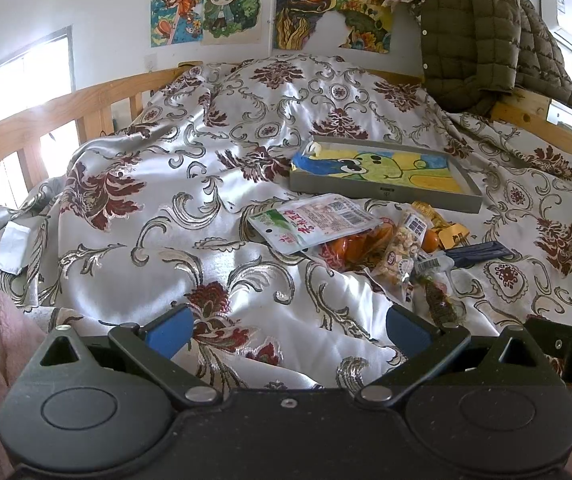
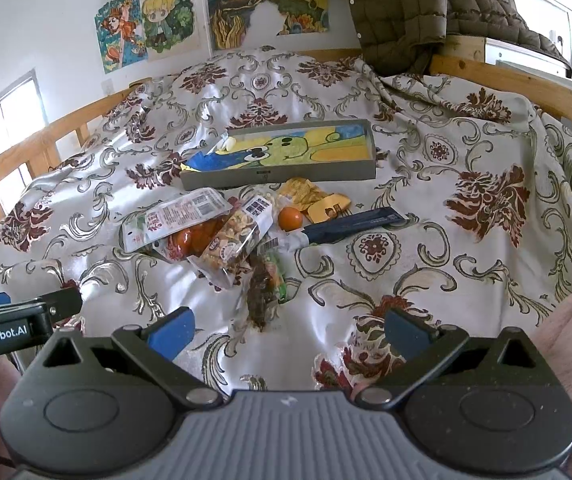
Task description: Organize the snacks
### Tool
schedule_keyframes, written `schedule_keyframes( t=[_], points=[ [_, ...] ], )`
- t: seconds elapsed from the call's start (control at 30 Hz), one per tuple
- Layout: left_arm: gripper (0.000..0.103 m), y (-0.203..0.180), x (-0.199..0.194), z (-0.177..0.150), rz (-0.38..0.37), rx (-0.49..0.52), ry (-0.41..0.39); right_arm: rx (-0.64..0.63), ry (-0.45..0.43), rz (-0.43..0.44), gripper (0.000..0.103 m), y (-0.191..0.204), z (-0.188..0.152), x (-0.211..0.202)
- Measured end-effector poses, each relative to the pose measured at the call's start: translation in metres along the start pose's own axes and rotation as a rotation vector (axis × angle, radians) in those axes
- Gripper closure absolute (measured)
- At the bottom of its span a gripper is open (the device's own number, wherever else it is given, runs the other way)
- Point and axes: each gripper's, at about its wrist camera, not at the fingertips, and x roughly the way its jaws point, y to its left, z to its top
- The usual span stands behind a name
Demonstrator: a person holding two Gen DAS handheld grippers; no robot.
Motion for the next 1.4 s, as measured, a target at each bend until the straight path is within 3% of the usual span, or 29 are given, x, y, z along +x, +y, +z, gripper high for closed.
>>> schedule_keyframes(
  t=[1.4],
  points=[
    [0.001,0.0007,0.0003,0.0006,-0.002,-0.004,0.005,0.001,0.010,0.000,0.000,0.0005,0.0007,-0.0005]
  ],
)
